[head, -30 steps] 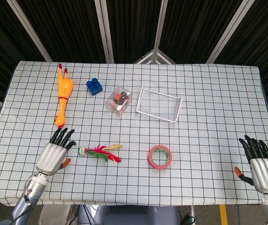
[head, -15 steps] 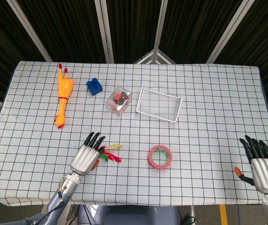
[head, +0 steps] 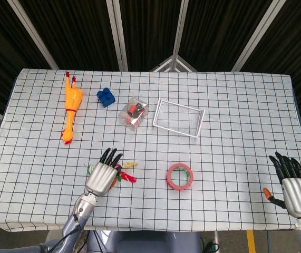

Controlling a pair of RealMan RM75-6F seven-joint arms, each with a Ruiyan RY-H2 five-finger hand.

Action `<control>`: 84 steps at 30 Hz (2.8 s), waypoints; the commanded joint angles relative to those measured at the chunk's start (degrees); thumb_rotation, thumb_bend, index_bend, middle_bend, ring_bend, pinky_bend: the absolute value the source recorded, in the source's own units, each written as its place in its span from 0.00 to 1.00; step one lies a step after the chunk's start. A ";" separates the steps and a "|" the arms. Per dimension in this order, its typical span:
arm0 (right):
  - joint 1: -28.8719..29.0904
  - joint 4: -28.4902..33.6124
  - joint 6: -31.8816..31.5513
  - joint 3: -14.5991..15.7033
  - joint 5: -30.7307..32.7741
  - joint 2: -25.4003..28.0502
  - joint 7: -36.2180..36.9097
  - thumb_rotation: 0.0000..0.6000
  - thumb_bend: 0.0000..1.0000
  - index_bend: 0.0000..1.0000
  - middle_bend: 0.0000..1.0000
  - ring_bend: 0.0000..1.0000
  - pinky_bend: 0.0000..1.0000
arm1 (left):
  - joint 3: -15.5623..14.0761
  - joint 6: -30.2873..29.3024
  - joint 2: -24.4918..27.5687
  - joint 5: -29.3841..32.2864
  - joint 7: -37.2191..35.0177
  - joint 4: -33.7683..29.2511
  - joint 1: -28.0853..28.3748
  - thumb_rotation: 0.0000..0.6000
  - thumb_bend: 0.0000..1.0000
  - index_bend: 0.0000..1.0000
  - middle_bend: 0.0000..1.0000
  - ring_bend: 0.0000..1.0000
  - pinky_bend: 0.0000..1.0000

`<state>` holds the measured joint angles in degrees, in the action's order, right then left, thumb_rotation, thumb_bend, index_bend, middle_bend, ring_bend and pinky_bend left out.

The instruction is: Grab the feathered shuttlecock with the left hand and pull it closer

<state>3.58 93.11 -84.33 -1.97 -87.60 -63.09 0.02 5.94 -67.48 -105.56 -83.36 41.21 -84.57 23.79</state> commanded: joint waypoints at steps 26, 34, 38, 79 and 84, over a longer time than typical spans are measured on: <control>-0.17 -0.22 -0.34 -0.05 0.00 -0.16 -0.59 1.00 0.34 0.00 0.00 0.00 0.00 | -0.66 -9.28 18.03 -4.69 -8.70 -13.03 -3.10 1.00 0.58 0.59 0.17 0.03 0.06; -0.25 -0.25 -0.53 0.06 -0.22 -0.39 -1.17 1.00 0.34 0.00 0.00 0.00 0.00 | -0.43 -9.47 21.07 -3.71 -12.22 -12.84 -3.58 1.00 0.58 0.59 0.17 0.03 0.06; -0.24 -0.24 -0.40 0.07 -0.14 -0.36 -1.06 1.00 0.34 0.00 0.00 0.00 0.00 | -0.24 -9.11 20.89 -3.19 -12.54 -11.95 -3.30 1.00 0.58 0.59 0.17 0.03 0.06; -0.35 -0.35 -0.52 0.37 -0.70 -0.21 -2.14 1.00 0.34 0.00 0.00 0.00 0.00 | -7.66 -23.49 34.15 -9.18 -27.27 -11.28 -14.25 1.00 0.10 0.00 0.00 0.00 0.00; -0.26 -0.64 -0.49 0.61 -1.27 -0.44 -2.24 1.00 0.34 0.00 0.00 0.00 0.00 | -9.77 -27.52 36.56 -10.16 -29.87 -6.92 -18.27 1.00 0.09 0.00 0.00 0.00 0.00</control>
<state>3.31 92.49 -84.83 -1.37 -88.86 -63.52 -2.21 -2.81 -93.92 -70.06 -93.19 12.60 -92.85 6.85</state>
